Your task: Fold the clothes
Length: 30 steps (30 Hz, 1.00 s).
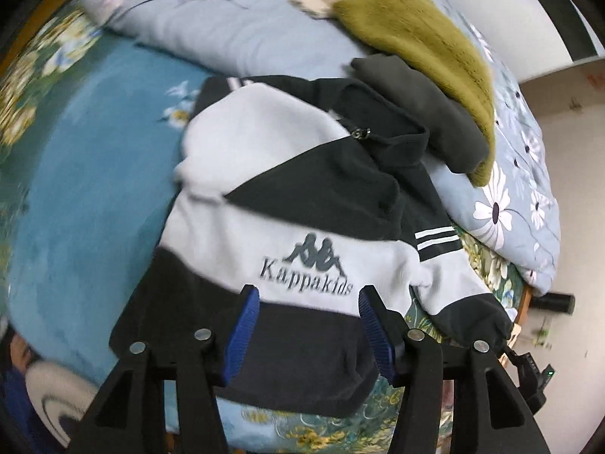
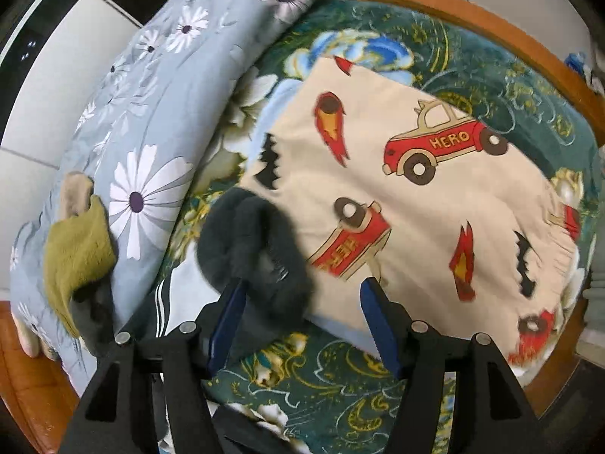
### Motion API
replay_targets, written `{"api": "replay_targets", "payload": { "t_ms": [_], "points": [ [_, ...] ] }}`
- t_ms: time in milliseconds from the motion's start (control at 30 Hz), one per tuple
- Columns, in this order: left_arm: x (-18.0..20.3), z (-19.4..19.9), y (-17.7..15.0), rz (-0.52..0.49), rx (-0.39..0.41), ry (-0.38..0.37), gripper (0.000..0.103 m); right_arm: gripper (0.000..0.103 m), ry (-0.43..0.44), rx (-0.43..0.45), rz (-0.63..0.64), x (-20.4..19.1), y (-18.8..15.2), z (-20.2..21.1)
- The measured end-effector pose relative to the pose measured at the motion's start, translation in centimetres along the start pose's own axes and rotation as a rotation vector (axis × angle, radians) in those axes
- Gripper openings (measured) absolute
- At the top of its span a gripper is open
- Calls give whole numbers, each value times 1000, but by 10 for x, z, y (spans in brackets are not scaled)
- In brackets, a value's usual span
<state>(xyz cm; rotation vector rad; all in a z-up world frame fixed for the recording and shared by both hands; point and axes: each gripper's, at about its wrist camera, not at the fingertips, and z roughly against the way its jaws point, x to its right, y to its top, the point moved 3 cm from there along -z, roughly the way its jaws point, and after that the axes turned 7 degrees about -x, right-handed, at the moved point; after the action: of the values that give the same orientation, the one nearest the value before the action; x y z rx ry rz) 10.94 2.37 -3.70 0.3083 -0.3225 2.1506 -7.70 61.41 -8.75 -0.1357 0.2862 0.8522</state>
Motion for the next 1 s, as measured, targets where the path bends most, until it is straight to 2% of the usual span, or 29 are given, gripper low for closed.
{"api": "replay_targets", "payload": {
  "t_ms": [167, 267, 300, 333, 367, 433, 533, 667, 800, 1000],
  "points": [
    [6, 24, -20, -31, 18, 20, 59, 64, 58, -25, 27, -5, 1, -10],
    [14, 38, -28, -37, 53, 18, 59, 64, 58, -50, 71, -15, -1, -17],
    [15, 42, -31, -39, 62, 18, 59, 62, 39, -50, 89, -18, -1, -19],
    [16, 46, -34, -41, 70, 18, 59, 48, 23, -53, 100, -19, 0, -20],
    [16, 50, -37, -44, 79, 19, 59, 40, 16, -56, 111, -20, 0, -21],
    [13, 56, -46, -43, 95, 30, 59, 30, 22, -60, 137, -22, 1, -20],
    [-8, 59, -60, -1, 95, 48, 61, 26, 48, -41, 206, -36, -2, -10],
    [-43, 62, -76, 77, 83, 58, 61, 24, 116, -15, 313, -77, -16, 9],
    [-77, 69, -77, 141, 93, 37, 61, 22, 186, 9, 423, -122, -32, 27],
    [-113, 64, -60, 198, 84, -23, 61, 21, 355, -12, 619, -237, -105, 48]
  ]
}}
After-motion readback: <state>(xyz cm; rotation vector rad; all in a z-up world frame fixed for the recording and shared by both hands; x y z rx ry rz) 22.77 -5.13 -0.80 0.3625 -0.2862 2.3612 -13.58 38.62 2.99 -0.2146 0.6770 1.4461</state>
